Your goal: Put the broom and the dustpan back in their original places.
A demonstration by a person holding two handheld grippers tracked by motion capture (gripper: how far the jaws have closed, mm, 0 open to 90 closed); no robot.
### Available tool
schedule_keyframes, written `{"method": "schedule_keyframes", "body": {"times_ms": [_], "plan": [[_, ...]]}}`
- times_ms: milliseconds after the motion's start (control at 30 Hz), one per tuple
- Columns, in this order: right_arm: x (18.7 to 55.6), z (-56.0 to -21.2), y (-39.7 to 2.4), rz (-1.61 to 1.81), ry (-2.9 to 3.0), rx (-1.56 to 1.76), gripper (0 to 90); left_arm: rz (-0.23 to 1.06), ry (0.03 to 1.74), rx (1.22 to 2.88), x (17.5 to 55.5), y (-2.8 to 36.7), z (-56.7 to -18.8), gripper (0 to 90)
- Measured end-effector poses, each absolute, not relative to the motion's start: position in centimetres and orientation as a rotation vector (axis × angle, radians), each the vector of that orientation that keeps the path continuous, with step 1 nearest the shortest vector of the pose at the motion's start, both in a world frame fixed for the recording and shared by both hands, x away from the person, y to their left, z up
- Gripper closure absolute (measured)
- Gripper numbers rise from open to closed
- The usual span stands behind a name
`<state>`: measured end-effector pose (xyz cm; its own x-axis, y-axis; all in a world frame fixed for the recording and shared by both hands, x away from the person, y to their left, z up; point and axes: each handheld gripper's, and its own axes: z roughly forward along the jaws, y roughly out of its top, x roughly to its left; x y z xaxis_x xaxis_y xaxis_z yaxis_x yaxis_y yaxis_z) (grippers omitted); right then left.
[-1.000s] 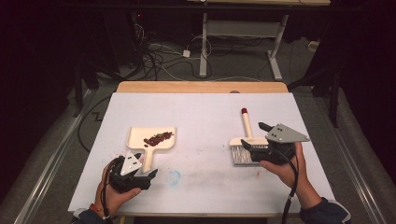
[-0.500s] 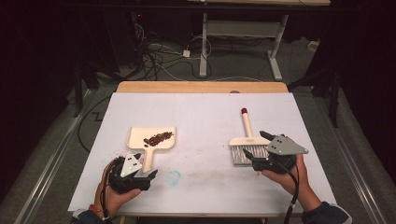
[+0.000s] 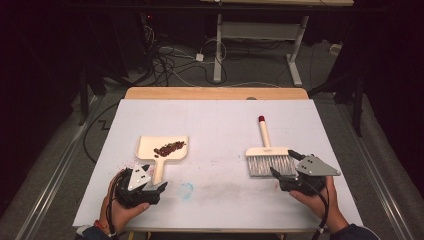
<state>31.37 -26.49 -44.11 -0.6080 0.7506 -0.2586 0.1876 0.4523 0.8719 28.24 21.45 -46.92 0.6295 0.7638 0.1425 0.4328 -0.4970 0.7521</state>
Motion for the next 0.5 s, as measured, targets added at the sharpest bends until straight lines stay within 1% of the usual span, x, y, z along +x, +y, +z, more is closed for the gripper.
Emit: {"method": "schedule_keyframes", "body": {"times_ms": [267,500], "plan": [[30.3,-45.9,-27.7,1.082,2.069,0.824,21.9,0.631,0.922,2.158,28.0,21.4,-46.8,19.6],[30.0,-45.7,-27.6,1.101,2.063,0.814,21.8,0.655,0.903,2.169,27.7,21.1,-46.7,19.6]]}}
